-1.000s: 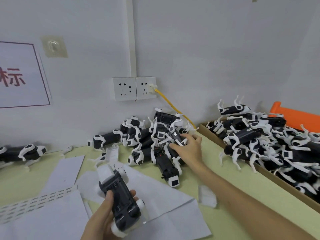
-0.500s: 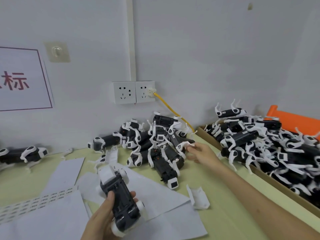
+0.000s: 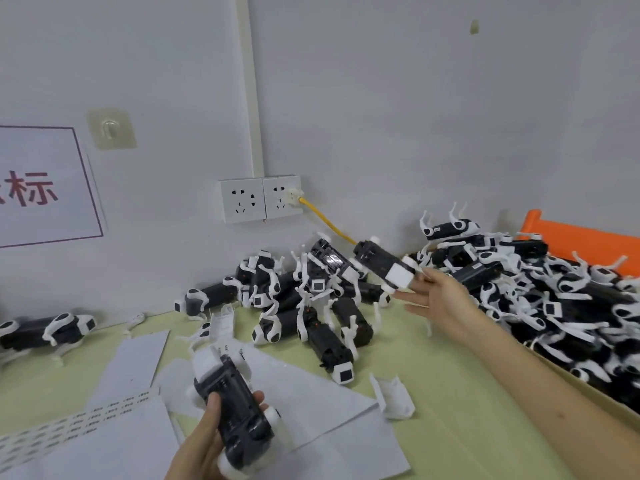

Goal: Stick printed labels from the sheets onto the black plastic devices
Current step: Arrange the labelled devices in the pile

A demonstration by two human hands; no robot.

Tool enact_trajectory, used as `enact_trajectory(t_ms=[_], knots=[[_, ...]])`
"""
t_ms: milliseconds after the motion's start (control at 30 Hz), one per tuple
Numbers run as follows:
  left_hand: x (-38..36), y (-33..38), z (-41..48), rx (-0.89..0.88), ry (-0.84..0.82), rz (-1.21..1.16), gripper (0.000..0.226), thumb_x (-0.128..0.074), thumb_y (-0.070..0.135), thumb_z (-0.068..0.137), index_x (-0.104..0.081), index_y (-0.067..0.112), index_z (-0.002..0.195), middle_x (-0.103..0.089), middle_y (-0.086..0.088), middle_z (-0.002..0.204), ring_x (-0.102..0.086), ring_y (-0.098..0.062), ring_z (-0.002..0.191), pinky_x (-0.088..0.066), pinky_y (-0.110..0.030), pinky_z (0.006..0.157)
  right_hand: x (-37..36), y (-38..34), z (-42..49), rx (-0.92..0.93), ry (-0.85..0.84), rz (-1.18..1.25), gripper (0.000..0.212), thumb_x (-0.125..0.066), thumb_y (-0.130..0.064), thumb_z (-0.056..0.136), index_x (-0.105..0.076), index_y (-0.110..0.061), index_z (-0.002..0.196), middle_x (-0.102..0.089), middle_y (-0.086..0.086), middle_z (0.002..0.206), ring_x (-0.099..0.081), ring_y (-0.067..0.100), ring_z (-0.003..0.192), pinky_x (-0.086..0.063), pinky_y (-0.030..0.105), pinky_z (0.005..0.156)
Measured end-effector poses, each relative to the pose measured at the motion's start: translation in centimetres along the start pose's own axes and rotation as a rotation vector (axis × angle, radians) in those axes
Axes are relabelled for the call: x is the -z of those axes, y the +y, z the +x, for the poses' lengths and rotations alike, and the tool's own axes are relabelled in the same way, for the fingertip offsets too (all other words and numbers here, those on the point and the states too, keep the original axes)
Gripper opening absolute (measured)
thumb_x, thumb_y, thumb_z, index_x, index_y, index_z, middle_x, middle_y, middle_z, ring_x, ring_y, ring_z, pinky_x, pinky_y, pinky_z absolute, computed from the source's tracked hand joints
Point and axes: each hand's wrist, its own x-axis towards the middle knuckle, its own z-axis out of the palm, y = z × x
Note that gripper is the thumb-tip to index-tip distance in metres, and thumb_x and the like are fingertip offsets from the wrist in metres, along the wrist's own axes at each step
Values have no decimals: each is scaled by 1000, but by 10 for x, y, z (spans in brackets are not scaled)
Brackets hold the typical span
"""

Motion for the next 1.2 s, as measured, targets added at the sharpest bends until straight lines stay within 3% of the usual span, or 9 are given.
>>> enact_trajectory(t_ms=[200, 333, 500, 633, 767, 933, 1000, 1100, 1200], knots=[[4, -2, 4, -4, -27, 2, 46, -36, 40, 106, -63, 3, 101, -77, -15, 77, -75, -25, 57, -54, -38, 36, 39, -32, -47, 55, -86, 352, 33, -27, -21, 108, -56, -13, 95, -68, 1, 60, -67, 13, 52, -51, 19, 45], [8, -5, 6, 1, -49, -18, 48, -41, 41, 104, -65, 0, 100, -78, -16, 85, -76, -27, 62, -56, -39, 39, 54, -56, -66, 298, 10, 311, 29, -38, -24, 108, -55, -17, 86, -75, 1, 88, -77, 20, 86, -60, 24, 64], [13, -5, 9, 1, -91, -30, 48, -53, 42, 85, -63, 2, 110, -79, -15, 91, -77, -29, 69, -58, -40, 44, 95, -80, -47, 815, 725, -71, 24, -41, -32, 103, -55, -26, 85, -71, 0, 96, -74, 23, 84, -61, 41, 83], [17, -6, 12, -38, -123, 3, 53, -55, 41, 77, -63, 3, 113, -79, -15, 96, -78, -27, 75, -60, -38, 48, 162, -66, -26, 686, 1029, -568, 45, -33, -45, 99, -63, -11, 100, -70, 19, 102, -63, 37, 93, -48, 44, 81], [20, -9, 13, -71, -132, 6, 52, -56, 41, 77, -64, 7, 115, -79, -14, 99, -78, -26, 78, -61, -38, 51, 231, -33, -15, 324, 869, -914, 55, -25, -49, 92, -62, -10, 101, -68, 25, 104, -62, 38, 90, -44, 43, 57], [21, -11, 15, -96, -133, 2, 50, -58, 42, 78, -67, 8, 113, -79, -14, 101, -78, -27, 81, -61, -37, 52, 208, -39, -21, 320, 982, -916, 66, -36, -55, 84, -48, -6, 127, -54, 28, 128, -54, 50, 116, -44, 67, 96], [21, -12, 15, -109, -131, 5, 50, -58, 42, 77, -67, 8, 112, -79, -13, 100, -78, -26, 80, -61, -37, 52, 170, -42, -34, 525, 971, -860, 61, -49, -47, 88, -39, -18, 140, -51, 17, 141, -51, 42, 127, -41, 63, 105], [20, -13, 14, -104, -144, 8, 49, -58, 43, 77, -69, 9, 110, -79, -13, 101, -78, -26, 80, -61, -36, 52, 84, -42, -54, 740, 516, -750, 46, -64, -24, 92, -51, -47, 129, -61, -19, 128, -62, 7, 113, -49, 27, 94], [19, -12, 11, -105, -164, 5, 48, -58, 42, 77, -68, 10, 111, -79, -13, 100, -78, -26, 80, -61, -37, 52, 10, -5, -60, 453, -83, -719, 55, -78, -33, 89, -50, -57, 130, -54, -21, 139, -52, -17, 119, -47, 20, 98]])
